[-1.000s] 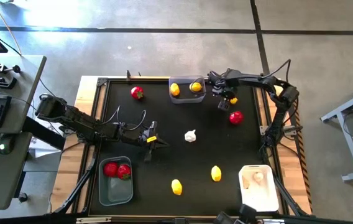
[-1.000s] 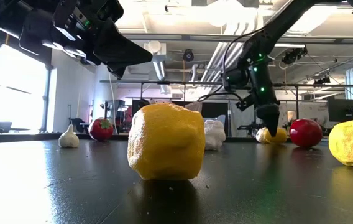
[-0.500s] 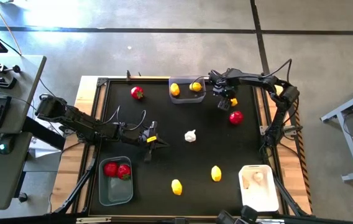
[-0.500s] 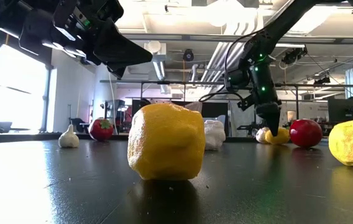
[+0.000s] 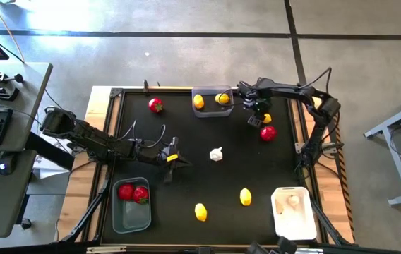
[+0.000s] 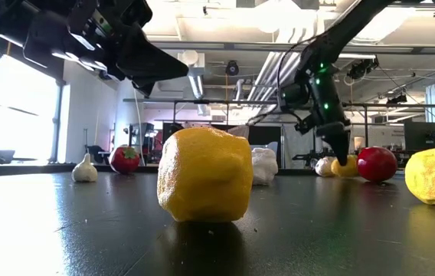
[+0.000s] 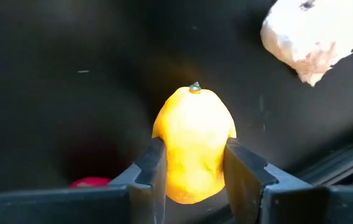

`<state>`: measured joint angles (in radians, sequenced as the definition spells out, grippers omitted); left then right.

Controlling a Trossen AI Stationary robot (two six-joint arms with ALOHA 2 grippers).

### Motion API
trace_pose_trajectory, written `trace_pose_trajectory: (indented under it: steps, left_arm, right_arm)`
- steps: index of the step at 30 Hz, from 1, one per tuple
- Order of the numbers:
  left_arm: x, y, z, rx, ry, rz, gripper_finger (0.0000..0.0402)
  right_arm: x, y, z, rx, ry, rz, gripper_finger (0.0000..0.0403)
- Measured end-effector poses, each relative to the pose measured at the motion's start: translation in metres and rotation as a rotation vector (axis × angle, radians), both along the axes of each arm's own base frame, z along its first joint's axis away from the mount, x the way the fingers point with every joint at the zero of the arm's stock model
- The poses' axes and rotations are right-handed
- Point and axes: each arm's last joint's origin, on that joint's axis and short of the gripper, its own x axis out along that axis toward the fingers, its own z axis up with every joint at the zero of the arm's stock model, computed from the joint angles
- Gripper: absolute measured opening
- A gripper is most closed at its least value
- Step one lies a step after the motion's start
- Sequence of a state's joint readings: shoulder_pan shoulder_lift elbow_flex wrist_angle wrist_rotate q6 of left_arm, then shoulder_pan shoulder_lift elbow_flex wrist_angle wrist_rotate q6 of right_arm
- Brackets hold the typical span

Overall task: Sort produce into baskets
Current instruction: Put the top lemon into the transparent bin

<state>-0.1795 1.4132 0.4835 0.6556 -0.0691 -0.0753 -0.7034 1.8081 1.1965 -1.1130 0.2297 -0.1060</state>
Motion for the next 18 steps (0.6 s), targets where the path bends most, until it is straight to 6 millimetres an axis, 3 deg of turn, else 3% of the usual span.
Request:
trace_pose_trajectory:
  steps: [7,13,18]
  left_arm:
    - [-0.001,-0.004,-0.001,0.020,0.002,0.104,0.0000]
    - [-0.002,-0.007,0.000,0.018,-0.003,0.109,0.0000]
    - [-0.001,-0.001,0.001,0.017,-0.003,0.132,0.0000]
  right_arm:
    - [0.005,0.025,0.043,-0.130,-0.160,-0.017,0.0102]
    - [0.018,0.044,0.092,-0.318,-0.544,-0.095,0.0101]
    - [0.043,0.046,0.099,-0.375,-0.753,-0.057,0.0101]
